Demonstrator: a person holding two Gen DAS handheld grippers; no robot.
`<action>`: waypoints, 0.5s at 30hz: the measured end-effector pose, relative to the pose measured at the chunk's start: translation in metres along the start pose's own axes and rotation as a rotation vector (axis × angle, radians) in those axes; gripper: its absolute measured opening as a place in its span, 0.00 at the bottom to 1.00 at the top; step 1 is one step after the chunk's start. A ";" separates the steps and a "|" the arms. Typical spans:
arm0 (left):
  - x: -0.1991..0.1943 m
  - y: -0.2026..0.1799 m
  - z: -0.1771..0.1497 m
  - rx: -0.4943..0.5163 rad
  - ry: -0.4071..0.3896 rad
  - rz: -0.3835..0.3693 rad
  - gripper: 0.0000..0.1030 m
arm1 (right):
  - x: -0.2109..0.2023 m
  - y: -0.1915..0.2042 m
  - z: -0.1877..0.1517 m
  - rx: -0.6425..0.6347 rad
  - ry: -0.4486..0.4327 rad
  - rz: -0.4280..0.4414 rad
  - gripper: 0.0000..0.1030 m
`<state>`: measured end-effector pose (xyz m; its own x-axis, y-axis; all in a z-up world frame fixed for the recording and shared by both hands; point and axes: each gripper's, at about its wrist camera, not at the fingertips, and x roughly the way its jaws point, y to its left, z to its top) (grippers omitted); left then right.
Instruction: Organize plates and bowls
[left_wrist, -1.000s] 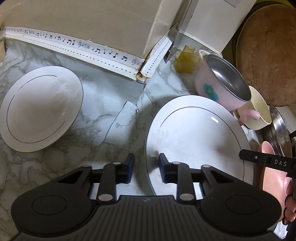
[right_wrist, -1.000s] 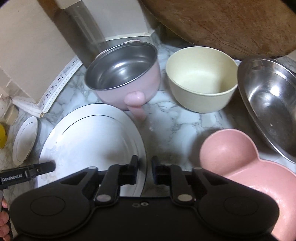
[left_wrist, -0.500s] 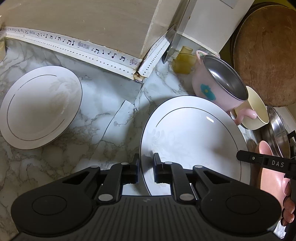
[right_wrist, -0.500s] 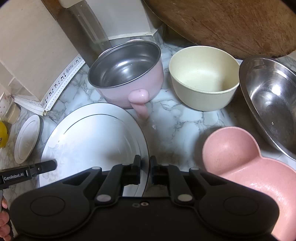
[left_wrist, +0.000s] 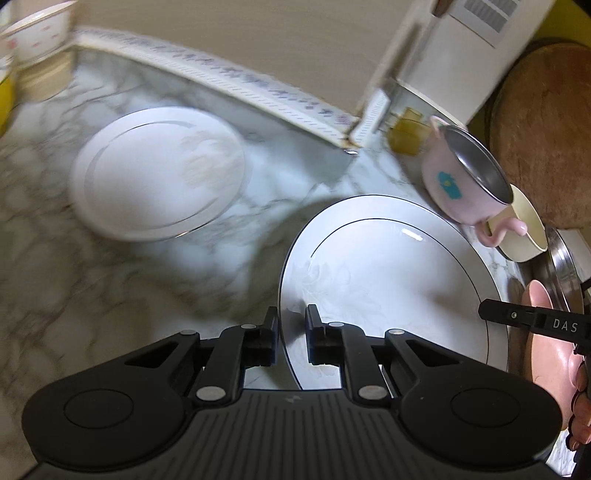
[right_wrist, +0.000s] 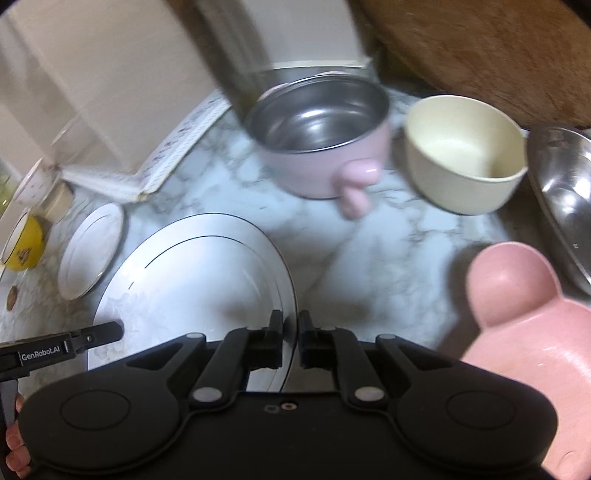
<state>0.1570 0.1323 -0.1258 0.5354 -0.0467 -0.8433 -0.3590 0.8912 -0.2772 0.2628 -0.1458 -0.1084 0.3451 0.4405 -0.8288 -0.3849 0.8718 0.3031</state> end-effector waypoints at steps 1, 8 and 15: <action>-0.005 0.007 -0.005 -0.010 -0.005 0.003 0.12 | 0.000 0.005 -0.002 -0.006 0.002 0.011 0.08; -0.048 0.050 -0.034 -0.085 -0.051 0.062 0.12 | 0.001 0.052 -0.017 -0.084 0.020 0.082 0.08; -0.083 0.087 -0.066 -0.151 -0.078 0.130 0.12 | 0.008 0.097 -0.035 -0.172 0.049 0.146 0.08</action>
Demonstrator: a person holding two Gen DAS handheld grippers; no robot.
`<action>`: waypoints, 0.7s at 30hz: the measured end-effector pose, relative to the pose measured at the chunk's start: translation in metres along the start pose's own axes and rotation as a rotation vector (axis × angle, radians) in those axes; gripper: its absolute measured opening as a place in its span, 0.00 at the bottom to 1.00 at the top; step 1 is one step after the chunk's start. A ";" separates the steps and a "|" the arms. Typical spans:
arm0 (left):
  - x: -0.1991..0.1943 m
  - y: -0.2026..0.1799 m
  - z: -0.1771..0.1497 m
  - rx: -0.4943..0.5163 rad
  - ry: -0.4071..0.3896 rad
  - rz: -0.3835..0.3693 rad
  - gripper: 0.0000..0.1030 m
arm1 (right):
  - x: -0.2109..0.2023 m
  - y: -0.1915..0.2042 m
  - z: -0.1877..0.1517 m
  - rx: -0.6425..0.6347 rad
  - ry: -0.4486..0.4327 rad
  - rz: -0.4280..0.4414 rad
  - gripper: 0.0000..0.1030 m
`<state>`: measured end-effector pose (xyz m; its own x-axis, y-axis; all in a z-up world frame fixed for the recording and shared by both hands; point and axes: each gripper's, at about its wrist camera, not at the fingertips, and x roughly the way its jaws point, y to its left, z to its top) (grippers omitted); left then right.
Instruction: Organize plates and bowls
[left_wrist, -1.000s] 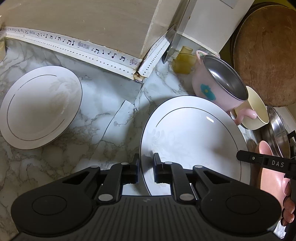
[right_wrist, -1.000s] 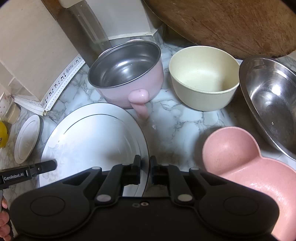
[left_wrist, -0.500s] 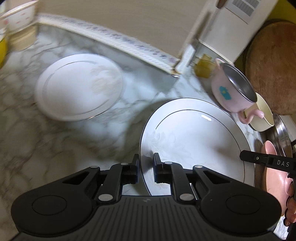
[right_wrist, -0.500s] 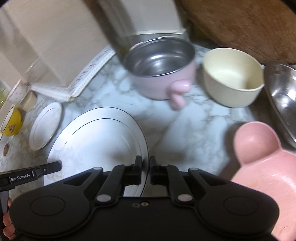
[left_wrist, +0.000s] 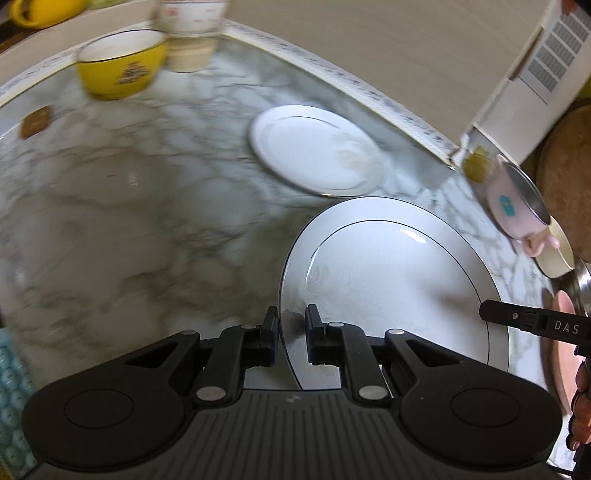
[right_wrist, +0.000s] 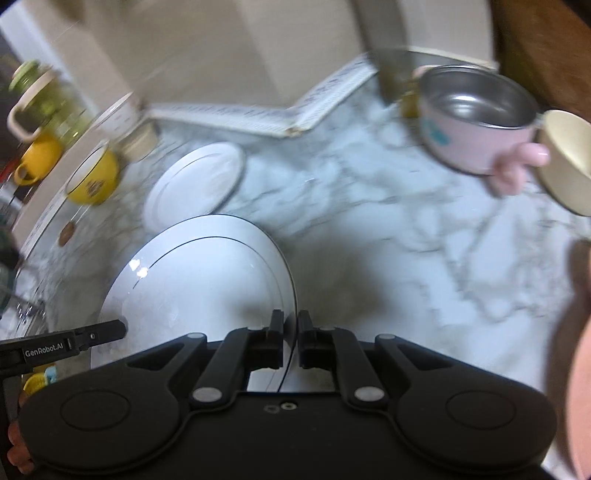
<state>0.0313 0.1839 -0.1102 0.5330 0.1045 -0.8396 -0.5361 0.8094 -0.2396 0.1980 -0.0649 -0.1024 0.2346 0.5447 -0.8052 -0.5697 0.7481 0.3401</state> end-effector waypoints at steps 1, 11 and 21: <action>-0.003 0.006 -0.003 -0.008 -0.005 0.009 0.12 | 0.002 0.006 -0.001 -0.010 0.003 0.008 0.08; -0.014 0.036 -0.020 -0.042 -0.007 0.059 0.12 | 0.024 0.041 -0.013 -0.081 0.039 0.052 0.08; -0.010 0.038 -0.023 -0.039 -0.003 0.049 0.12 | 0.028 0.044 -0.013 -0.090 0.036 0.034 0.09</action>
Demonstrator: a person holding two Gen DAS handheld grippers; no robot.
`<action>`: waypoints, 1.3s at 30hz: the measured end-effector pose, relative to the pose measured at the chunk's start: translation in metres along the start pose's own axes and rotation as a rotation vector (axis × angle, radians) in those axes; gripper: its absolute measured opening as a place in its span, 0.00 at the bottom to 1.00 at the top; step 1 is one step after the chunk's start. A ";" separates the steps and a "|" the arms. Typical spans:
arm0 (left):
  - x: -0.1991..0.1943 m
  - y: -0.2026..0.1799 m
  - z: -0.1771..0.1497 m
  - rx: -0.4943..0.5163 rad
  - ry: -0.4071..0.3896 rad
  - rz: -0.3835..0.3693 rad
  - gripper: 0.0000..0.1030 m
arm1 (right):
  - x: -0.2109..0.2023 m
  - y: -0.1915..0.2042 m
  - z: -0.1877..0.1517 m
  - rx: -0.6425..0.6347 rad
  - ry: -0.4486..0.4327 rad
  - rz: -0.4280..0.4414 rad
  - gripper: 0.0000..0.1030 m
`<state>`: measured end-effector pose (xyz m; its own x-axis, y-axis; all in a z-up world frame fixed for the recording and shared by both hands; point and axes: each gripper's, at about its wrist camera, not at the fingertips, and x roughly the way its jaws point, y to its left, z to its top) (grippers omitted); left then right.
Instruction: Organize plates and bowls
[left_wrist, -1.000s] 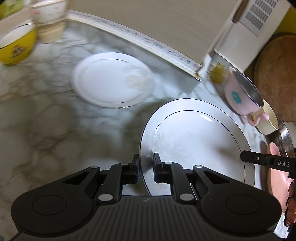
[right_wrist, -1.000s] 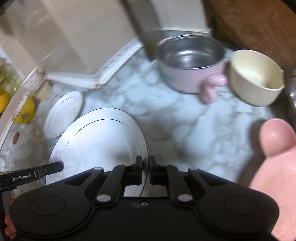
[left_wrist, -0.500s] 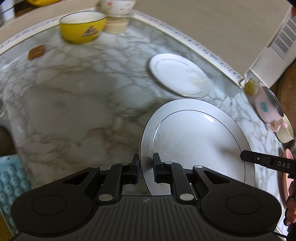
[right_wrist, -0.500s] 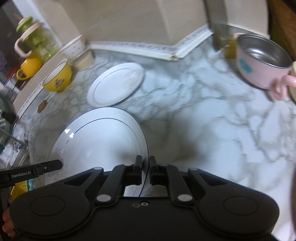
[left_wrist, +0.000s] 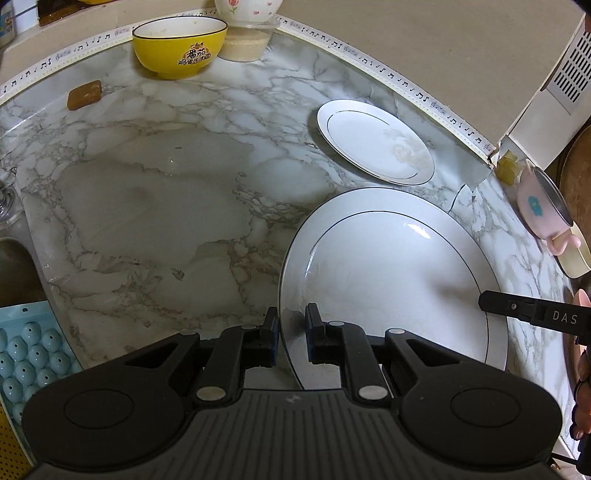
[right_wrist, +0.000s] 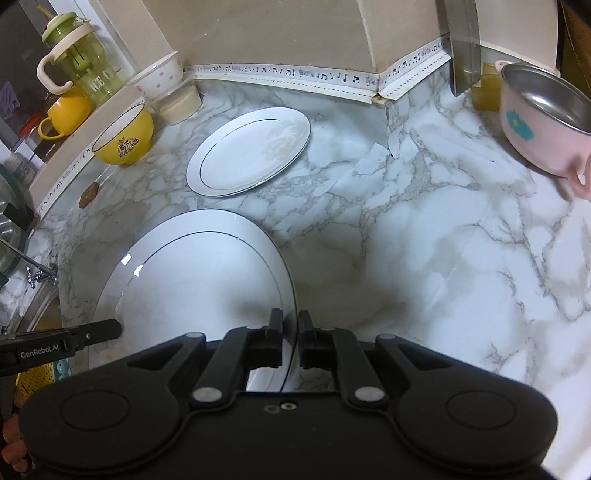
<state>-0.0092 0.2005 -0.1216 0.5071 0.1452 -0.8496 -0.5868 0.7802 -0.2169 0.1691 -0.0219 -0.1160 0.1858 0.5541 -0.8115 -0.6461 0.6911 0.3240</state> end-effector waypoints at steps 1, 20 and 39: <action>0.000 0.000 0.000 0.004 0.000 -0.001 0.13 | 0.000 0.001 0.000 -0.001 -0.002 -0.004 0.09; -0.031 0.001 0.010 0.116 -0.098 0.058 0.14 | -0.022 0.001 0.013 -0.043 -0.053 -0.059 0.35; -0.040 -0.033 0.061 0.208 -0.245 0.043 0.58 | -0.035 0.021 0.052 -0.096 -0.155 -0.115 0.70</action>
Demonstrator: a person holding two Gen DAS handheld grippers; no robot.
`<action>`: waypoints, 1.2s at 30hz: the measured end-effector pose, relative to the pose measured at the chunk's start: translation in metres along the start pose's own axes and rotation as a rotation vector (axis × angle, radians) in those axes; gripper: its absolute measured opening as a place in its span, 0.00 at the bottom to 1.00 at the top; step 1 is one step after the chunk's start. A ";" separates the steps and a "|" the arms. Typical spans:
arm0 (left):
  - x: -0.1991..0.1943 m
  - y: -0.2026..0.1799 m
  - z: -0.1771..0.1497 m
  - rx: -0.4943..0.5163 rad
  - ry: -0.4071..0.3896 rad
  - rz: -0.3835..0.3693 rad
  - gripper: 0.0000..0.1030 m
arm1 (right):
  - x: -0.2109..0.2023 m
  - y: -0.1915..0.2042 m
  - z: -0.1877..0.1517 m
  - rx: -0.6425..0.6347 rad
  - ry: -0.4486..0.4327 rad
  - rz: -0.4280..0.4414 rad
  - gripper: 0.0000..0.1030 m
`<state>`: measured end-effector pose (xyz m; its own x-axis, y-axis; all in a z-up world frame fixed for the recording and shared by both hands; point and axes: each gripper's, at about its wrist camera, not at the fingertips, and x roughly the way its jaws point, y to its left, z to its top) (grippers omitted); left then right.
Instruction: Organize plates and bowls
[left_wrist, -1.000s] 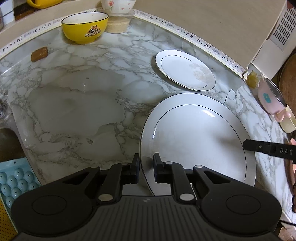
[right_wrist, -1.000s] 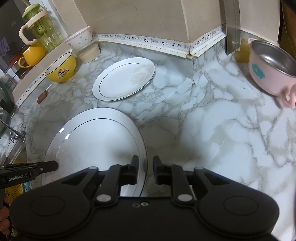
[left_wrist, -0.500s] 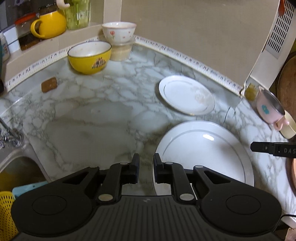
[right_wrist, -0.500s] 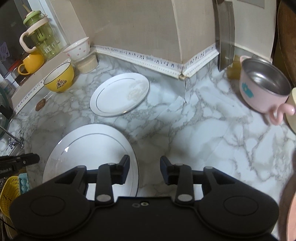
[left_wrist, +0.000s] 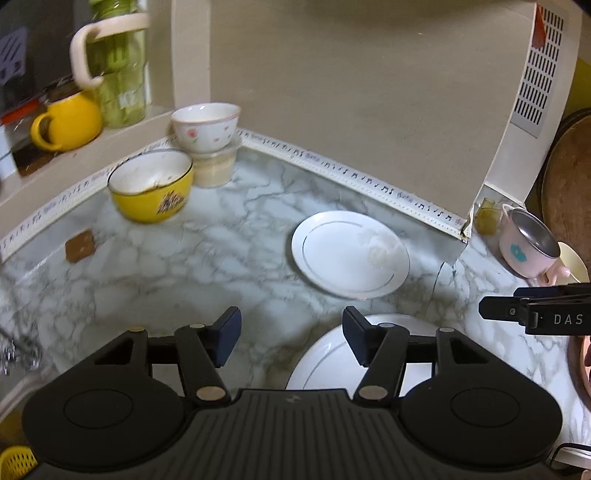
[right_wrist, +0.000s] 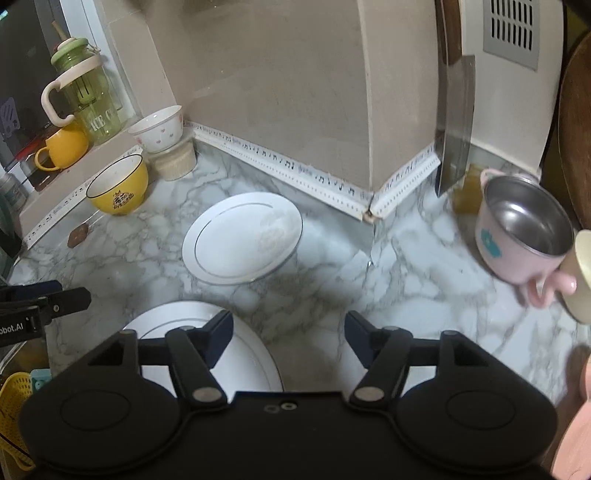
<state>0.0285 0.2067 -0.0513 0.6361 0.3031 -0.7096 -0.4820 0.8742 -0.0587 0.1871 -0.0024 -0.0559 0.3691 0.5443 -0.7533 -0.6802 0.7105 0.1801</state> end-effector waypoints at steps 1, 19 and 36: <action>0.003 -0.002 0.002 0.011 -0.002 0.001 0.58 | 0.001 0.001 0.002 -0.003 -0.007 -0.006 0.74; 0.088 -0.001 0.058 0.007 0.073 -0.021 0.76 | 0.051 0.013 0.041 -0.051 -0.042 -0.111 1.00; 0.180 0.011 0.078 -0.067 0.209 -0.092 0.76 | 0.129 0.008 0.063 0.017 0.111 -0.098 0.73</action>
<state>0.1850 0.3009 -0.1248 0.5442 0.1323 -0.8285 -0.4710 0.8654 -0.1712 0.2690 0.1018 -0.1112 0.3602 0.4202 -0.8329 -0.6333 0.7657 0.1124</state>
